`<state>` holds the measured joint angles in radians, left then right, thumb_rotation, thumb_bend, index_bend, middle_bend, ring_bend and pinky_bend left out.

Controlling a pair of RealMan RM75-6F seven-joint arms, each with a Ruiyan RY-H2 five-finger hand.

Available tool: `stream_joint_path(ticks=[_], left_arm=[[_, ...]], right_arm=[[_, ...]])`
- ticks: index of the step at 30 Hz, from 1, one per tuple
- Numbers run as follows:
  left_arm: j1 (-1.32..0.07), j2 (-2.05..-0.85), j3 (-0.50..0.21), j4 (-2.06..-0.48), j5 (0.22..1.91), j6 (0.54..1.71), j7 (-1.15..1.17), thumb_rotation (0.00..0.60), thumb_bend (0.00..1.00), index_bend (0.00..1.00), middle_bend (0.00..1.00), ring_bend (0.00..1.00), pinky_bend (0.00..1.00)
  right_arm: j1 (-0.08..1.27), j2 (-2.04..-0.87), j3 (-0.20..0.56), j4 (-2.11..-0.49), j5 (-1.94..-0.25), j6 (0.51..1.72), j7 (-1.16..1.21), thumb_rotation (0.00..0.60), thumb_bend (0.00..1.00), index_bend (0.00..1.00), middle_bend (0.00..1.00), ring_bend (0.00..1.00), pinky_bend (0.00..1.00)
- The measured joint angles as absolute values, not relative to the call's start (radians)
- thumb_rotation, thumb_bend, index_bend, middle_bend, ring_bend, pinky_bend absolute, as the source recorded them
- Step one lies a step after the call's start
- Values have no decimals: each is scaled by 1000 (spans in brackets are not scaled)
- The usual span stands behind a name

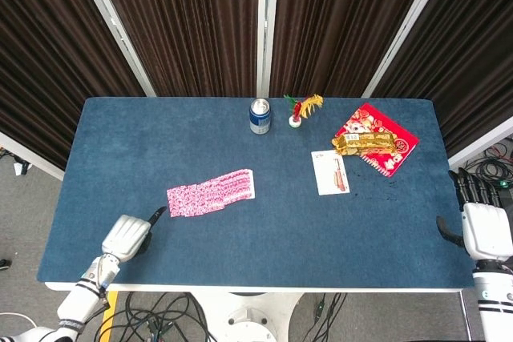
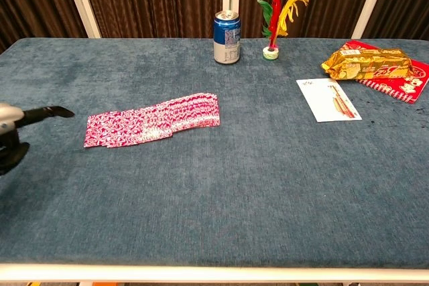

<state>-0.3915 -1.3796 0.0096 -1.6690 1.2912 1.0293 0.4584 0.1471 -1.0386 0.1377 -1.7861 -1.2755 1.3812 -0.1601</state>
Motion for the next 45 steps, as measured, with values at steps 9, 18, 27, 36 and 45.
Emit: stream_joint_path(ticks=[9, 18, 27, 36, 45], left_arm=[[-462, -1442, -24, -1630, 1169, 962, 557, 600, 705, 49, 953, 946, 914], [-539, -1474, -52, -1594, 992, 913, 652, 600, 705, 49, 953, 945, 910], [-598, -1504, -60, -1529, 922, 890, 664, 600, 705, 49, 953, 945, 908], [-631, -1527, -38, -1502, 889, 871, 666, 600, 705, 50, 953, 945, 907], [-652, -1519, -11, -1512, 835, 874, 694, 600, 705, 51, 950, 942, 906]], right_arm=[[145, -1035, 139, -1781, -1268, 1380, -153, 600, 268, 0, 0, 0, 0], [145, -1033, 142, -1762, -1250, 1371, -139, 600, 269, 0, 0, 0, 0], [149, -1036, 146, -1750, -1242, 1363, -133, 600, 270, 0, 0, 0, 0], [154, -1039, 148, -1747, -1237, 1355, -136, 600, 270, 0, 0, 0, 0], [154, -1038, 147, -1747, -1238, 1356, -135, 600, 270, 0, 0, 0, 0]])
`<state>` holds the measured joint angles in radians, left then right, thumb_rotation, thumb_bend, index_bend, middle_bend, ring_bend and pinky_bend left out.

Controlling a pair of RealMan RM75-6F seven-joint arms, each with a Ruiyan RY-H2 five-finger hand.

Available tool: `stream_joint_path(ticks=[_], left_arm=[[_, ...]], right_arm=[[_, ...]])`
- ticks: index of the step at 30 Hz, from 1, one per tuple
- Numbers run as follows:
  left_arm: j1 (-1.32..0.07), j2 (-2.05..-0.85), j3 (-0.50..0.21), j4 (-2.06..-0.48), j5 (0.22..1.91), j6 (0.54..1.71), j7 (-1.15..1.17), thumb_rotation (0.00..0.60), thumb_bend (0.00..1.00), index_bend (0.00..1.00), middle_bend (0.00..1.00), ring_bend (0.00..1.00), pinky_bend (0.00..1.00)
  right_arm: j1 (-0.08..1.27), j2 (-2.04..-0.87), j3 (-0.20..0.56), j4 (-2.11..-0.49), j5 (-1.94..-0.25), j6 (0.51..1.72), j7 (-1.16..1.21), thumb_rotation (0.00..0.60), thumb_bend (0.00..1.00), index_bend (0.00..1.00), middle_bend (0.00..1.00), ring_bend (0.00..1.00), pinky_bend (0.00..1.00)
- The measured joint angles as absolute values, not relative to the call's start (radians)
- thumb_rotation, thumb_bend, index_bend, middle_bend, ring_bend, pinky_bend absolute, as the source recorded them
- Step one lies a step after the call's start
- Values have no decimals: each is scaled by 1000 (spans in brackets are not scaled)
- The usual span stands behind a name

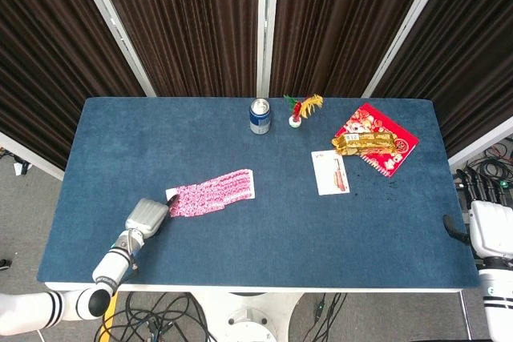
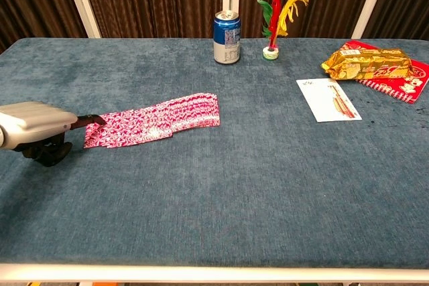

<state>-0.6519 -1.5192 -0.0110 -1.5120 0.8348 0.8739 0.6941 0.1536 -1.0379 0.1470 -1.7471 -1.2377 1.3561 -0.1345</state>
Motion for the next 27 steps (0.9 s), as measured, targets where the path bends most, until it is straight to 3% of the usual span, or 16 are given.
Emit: stream_joint_path(ticks=[27], left_arm=[[-560, -1397, 112, -1681, 839, 1012, 658, 600, 705, 55, 946, 940, 906]], right_arm=[[156, -1048, 140, -1747, -1248, 1354, -140, 600, 270, 0, 0, 0, 0]])
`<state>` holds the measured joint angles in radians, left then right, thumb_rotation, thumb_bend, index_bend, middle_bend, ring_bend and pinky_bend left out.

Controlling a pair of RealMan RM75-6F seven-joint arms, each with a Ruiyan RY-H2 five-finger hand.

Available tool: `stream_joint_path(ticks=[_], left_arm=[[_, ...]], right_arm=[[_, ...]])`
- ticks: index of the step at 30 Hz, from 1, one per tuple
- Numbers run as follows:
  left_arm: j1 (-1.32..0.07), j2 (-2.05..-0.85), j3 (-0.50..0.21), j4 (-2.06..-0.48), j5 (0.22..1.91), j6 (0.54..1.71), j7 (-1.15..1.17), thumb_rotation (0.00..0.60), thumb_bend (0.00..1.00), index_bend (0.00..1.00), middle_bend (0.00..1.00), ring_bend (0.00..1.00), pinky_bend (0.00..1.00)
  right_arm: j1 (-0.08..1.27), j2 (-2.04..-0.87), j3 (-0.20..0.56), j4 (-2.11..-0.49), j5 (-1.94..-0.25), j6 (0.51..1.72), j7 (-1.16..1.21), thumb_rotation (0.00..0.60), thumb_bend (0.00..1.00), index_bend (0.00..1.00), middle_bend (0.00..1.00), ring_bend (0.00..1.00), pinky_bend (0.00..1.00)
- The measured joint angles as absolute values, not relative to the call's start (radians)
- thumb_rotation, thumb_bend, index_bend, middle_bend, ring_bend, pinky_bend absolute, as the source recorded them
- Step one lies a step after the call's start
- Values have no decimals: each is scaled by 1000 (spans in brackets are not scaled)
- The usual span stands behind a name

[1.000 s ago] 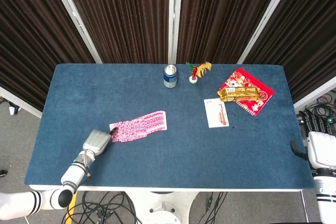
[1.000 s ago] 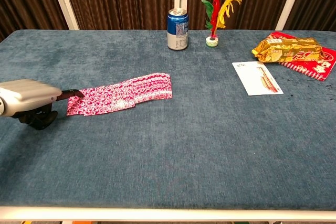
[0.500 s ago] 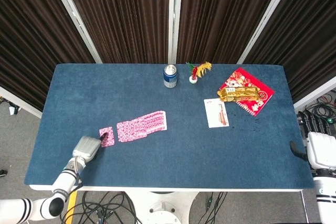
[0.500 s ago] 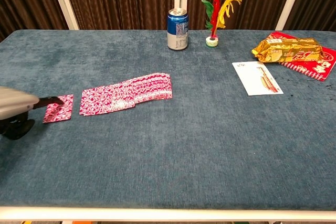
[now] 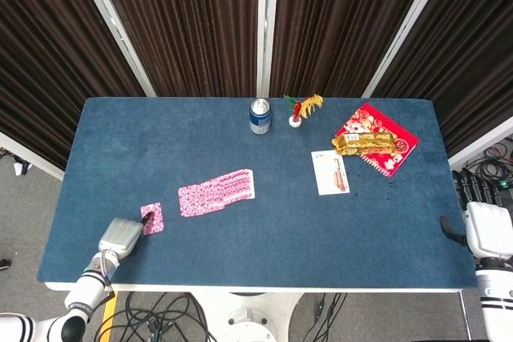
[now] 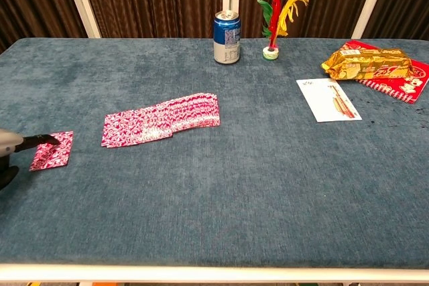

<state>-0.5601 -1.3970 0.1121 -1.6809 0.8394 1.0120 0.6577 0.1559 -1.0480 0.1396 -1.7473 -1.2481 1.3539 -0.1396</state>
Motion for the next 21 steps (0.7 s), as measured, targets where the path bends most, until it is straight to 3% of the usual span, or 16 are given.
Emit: stream_joint_path(ticks=[13, 21], left_arm=[[-561, -1392, 63, -1704, 975, 1077, 612, 600, 704, 55, 943, 934, 893], [-618, -1461, 24, -1643, 1001, 1012, 624, 600, 706, 55, 942, 934, 893]], right_arm=[[158, -1053, 139, -1744, -1246, 1351, -141, 600, 268, 0, 0, 0, 0], [159, -1058, 139, -1734, -1238, 1344, -138, 600, 268, 0, 0, 0, 0]])
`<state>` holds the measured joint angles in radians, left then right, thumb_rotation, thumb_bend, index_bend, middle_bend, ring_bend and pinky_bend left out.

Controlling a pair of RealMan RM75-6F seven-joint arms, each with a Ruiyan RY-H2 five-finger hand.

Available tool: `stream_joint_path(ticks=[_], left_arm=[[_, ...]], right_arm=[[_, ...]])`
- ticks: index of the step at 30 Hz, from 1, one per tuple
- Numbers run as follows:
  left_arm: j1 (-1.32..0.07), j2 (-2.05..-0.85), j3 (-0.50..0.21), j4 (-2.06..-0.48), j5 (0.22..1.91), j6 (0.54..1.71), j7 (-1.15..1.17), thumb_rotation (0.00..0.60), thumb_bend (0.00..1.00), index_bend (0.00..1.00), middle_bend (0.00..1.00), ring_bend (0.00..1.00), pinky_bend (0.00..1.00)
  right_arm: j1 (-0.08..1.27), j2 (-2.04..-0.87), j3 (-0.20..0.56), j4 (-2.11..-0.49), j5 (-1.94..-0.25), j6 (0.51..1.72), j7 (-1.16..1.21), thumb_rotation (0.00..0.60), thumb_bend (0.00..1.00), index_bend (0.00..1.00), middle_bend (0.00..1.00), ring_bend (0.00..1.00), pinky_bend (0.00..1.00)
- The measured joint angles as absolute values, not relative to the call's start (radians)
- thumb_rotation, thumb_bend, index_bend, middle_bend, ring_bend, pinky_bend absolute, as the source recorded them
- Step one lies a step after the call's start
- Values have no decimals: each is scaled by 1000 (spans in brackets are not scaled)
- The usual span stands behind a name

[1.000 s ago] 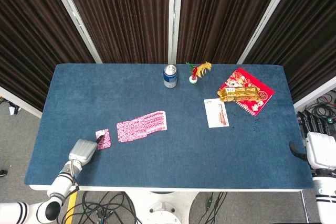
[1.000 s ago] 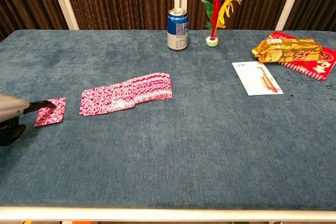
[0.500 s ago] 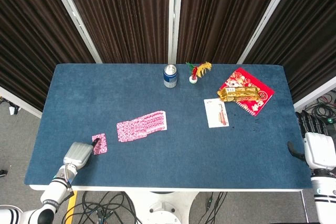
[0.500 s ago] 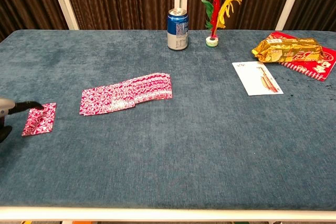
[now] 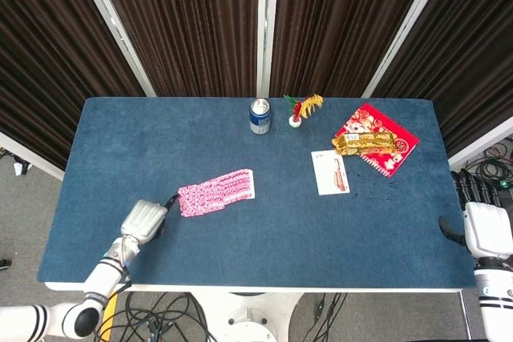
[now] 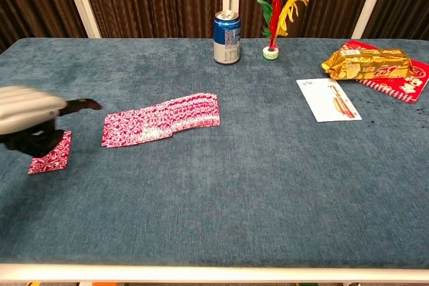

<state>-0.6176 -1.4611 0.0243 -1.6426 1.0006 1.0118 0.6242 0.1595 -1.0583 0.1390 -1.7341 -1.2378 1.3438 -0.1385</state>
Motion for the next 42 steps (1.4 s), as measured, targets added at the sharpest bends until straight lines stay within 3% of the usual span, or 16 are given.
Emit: stream_joint_path(ticks=[18, 31, 42], left_arm=[[-727, -1537, 4, -1557, 835, 893, 726, 600, 707, 55, 935, 934, 892], [-757, -1526, 28, -1535, 732, 881, 749, 600, 708, 56, 933, 933, 887], [-781, -1525, 26, -1421, 648, 840, 722, 600, 707, 57, 934, 933, 885]], right_arm=[[159, -1056, 144, -1710, -1226, 1335, -110, 600, 270, 0, 0, 0, 0], [159, -1060, 142, -1698, -1224, 1327, -104, 600, 269, 0, 0, 0, 0], [157, -1058, 143, -1705, -1223, 1334, -118, 600, 270, 0, 0, 0, 0]])
